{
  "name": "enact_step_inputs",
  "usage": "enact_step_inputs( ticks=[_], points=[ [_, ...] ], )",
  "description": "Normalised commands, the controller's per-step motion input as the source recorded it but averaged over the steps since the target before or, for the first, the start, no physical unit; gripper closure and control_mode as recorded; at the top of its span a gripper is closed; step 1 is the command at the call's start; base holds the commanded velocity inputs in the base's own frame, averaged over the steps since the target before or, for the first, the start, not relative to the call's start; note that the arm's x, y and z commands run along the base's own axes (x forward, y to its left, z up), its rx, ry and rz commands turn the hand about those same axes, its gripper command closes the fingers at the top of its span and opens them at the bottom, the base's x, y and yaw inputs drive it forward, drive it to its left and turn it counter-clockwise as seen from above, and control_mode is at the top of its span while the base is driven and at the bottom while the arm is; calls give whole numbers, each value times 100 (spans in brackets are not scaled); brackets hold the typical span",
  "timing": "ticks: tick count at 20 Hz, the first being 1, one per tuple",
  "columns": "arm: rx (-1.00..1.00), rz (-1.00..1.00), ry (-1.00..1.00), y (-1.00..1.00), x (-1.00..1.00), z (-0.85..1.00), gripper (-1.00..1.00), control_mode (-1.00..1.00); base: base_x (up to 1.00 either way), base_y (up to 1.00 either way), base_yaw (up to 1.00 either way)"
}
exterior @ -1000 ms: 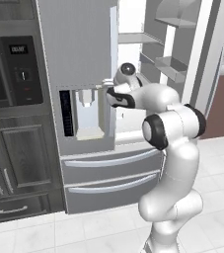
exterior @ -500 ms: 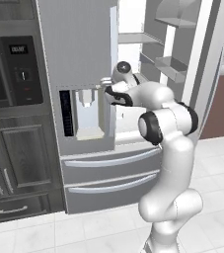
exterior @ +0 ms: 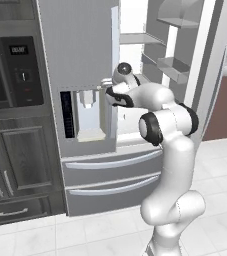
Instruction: Place one of the steaks on the plate and the other in the bowl. Then place the bowl in the fridge.
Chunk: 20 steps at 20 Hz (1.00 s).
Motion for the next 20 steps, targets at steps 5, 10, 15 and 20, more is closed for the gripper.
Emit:
enact_step_inputs(
  ticks=[5,10,15,20],
  points=[
    [0,0,0,0,16,0,100,-100,0,0,0],
    [0,0,0,1,0,0,100,-100,0,0,0],
    [0,-4,0,0,-22,1,100,-100,0,0,0],
    [0,-6,-1,0,-65,5,100,-100,0,0,0]
  ],
)
